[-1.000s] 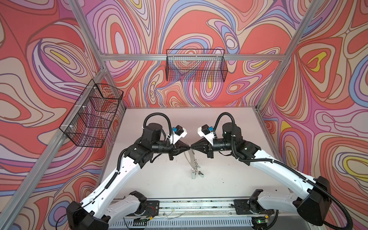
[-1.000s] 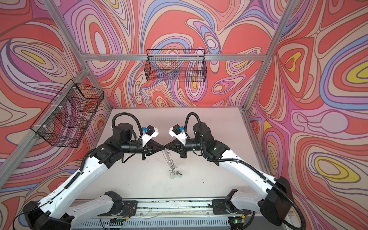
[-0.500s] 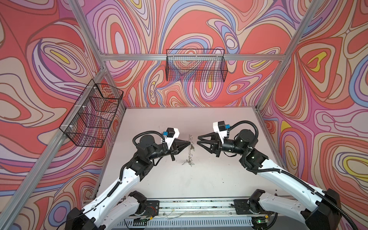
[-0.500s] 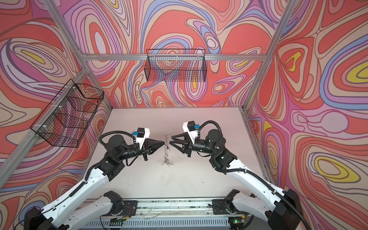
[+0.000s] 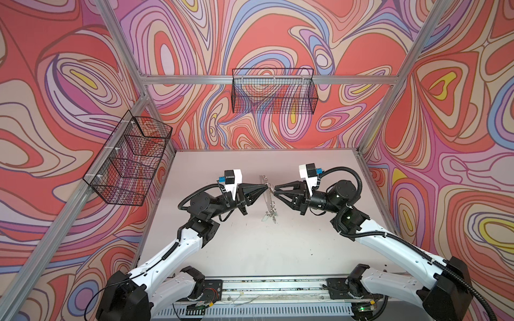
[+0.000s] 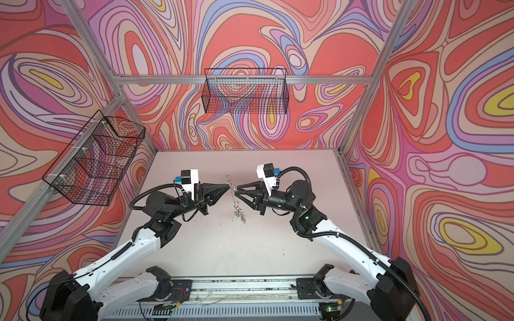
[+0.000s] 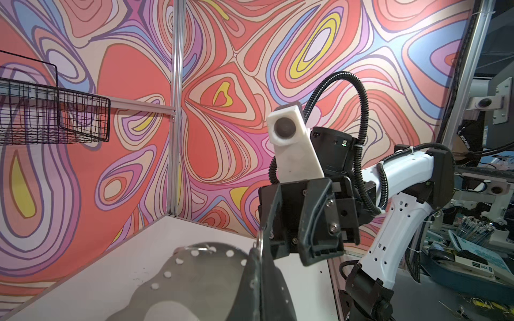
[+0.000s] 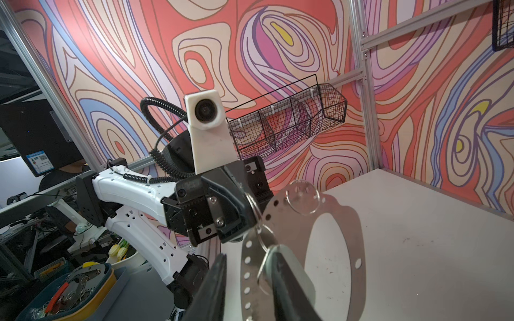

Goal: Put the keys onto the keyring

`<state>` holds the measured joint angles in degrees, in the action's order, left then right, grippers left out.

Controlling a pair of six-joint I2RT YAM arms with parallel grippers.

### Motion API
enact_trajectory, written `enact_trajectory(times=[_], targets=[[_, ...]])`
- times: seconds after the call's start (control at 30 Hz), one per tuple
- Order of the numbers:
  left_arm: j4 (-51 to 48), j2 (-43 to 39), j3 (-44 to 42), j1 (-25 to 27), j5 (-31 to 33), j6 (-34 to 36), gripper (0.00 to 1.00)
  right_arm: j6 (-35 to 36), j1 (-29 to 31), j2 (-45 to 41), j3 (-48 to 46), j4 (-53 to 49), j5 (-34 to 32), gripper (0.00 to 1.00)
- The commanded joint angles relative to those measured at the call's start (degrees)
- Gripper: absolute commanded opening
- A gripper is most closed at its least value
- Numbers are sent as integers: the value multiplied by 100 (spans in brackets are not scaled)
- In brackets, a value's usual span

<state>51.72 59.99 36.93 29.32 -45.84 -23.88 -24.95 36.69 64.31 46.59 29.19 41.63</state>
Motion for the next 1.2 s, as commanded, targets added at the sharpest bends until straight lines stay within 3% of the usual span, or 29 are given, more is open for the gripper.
enact_trajectory(times=[0.0, 0.5, 0.73, 1.17], targets=[[486, -126, 34, 21, -203, -152, 0, -285, -54, 109, 120, 360, 74, 27], [470, -8, 133, 25, -459, -284, 0, -572, -181, 406, 289, 625, 459, 20], [426, -31, 131, 21, -439, -249, 0, -654, -196, 485, 298, 711, 606, 0], [557, 13, 143, 30, -434, -345, 0, -522, -205, 564, 254, 518, 847, 0]])
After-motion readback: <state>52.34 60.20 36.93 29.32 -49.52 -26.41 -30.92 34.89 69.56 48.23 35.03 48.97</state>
